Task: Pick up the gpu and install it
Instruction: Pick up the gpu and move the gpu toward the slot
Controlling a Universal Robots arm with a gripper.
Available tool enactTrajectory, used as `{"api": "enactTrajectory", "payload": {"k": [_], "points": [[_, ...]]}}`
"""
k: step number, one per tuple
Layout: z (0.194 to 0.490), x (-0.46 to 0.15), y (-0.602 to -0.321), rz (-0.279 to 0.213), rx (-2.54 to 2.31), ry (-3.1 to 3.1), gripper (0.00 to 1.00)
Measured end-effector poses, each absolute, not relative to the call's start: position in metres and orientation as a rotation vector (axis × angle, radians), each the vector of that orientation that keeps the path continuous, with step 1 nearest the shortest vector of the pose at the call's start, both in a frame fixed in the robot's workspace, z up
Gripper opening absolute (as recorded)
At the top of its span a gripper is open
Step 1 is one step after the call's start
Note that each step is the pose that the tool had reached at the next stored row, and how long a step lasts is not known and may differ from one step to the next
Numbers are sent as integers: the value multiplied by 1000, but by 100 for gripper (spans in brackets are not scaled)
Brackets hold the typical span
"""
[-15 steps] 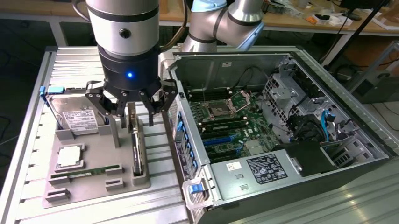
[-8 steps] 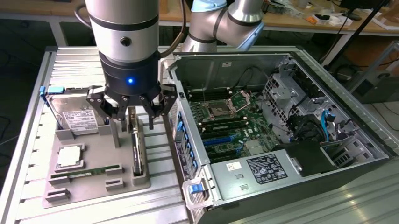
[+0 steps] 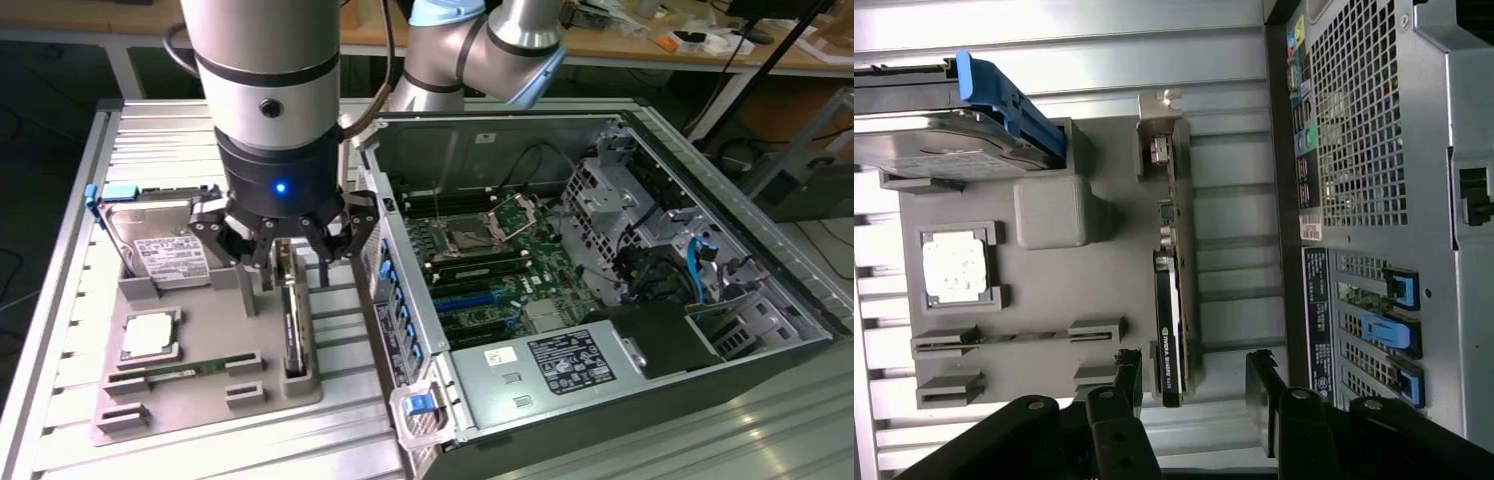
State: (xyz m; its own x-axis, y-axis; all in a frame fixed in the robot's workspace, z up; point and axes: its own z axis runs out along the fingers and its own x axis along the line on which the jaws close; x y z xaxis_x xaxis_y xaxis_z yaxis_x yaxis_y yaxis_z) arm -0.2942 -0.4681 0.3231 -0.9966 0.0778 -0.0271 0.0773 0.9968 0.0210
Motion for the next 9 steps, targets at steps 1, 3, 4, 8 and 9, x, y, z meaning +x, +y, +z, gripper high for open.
{"api": "enactTrajectory", "payload": {"k": [1, 3, 4, 8, 9], "points": [[322, -294, -468, 30, 121, 3111, 54], [320, -294, -469, 29, 122, 3111, 54], [319, -294, -469, 29, 122, 3111, 54], [314, -294, -470, 26, 124, 3111, 54], [313, -294, -471, 26, 125, 3111, 54]]}}
